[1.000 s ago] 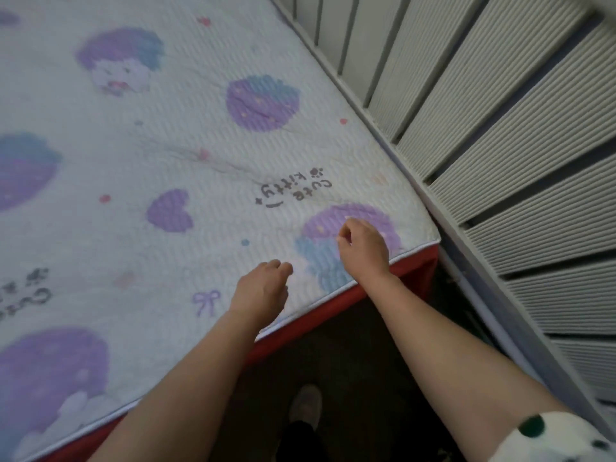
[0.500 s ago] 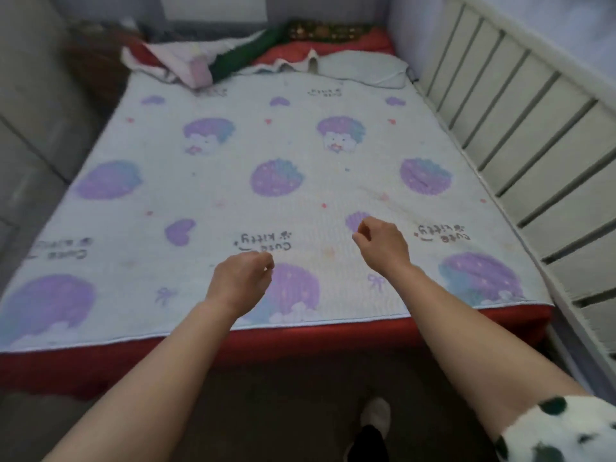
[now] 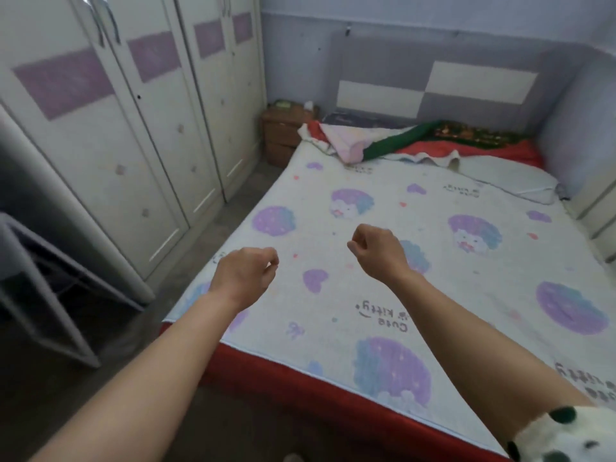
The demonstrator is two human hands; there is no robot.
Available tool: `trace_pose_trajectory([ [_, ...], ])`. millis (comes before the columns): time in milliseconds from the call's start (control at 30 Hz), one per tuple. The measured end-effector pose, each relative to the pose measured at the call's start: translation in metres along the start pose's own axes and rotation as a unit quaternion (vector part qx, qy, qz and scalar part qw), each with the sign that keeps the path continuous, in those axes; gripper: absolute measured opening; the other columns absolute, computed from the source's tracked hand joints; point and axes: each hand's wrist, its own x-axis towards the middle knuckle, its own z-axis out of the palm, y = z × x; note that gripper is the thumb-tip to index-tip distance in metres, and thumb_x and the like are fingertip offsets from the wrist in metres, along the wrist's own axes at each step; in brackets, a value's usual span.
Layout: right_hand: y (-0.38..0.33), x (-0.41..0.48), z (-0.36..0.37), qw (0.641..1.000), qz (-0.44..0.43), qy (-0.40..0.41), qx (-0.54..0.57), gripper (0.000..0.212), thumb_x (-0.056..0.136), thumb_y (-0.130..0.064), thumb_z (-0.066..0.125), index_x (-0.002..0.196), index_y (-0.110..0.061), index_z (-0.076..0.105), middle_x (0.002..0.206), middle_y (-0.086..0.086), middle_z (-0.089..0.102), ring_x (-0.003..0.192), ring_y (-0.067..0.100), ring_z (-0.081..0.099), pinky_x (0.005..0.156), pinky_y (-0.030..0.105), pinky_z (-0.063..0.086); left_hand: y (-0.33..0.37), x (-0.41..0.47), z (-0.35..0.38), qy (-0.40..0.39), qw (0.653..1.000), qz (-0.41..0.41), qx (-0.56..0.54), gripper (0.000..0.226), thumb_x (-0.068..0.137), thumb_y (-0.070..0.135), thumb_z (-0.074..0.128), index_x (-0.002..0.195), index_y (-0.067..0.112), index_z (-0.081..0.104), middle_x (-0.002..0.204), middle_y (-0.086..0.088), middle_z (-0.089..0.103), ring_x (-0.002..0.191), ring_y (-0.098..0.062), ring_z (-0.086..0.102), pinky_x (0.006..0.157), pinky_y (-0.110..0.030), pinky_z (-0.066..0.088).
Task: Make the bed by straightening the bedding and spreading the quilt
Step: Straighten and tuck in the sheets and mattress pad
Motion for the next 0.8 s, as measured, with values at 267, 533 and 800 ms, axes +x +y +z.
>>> trace_pose_trajectory([
  [267,-0.112,0.098,0.041,0.993,-0.108,-0.020,0.033,0.018,0.089,-0.023,0.062,0.075,-0.013,0.058,0.074,0.002,0.062,0.069,0.019,0.058,0.061,0.028,0.046,-0.082,0.063,-0.057,0.060,0.997,-0.044,-0.008,0.014,0.090,0.031,0.054,0.095,0.024,0.065,0.090,-0.001,0.071,0.087,-0.031,0.064,0.070,-0.036,0.050],
  [533,-0.220,0.158,0.101,0.984,-0.164,-0.042,0.053,0.022,0.090,-0.023,0.063,0.069,-0.019,0.056,0.068,-0.003,0.059,0.063,0.013,0.057,0.057,0.026,0.047,-0.195,0.081,-0.092,0.095,0.993,-0.070,-0.016,0.014,0.091,0.033,0.055,0.095,0.025,0.065,0.088,0.000,0.072,0.083,-0.029,0.065,0.070,-0.036,0.052],
  [800,-0.330,0.213,0.179,0.988,-0.135,0.021,0.066,0.021,0.090,-0.023,0.064,0.070,-0.021,0.056,0.067,-0.006,0.057,0.062,0.009,0.057,0.057,0.023,0.049,-0.348,0.142,-0.120,0.083,0.996,-0.001,-0.020,0.014,0.092,0.031,0.057,0.098,0.024,0.067,0.089,-0.002,0.072,0.083,-0.028,0.065,0.068,-0.034,0.048],
])
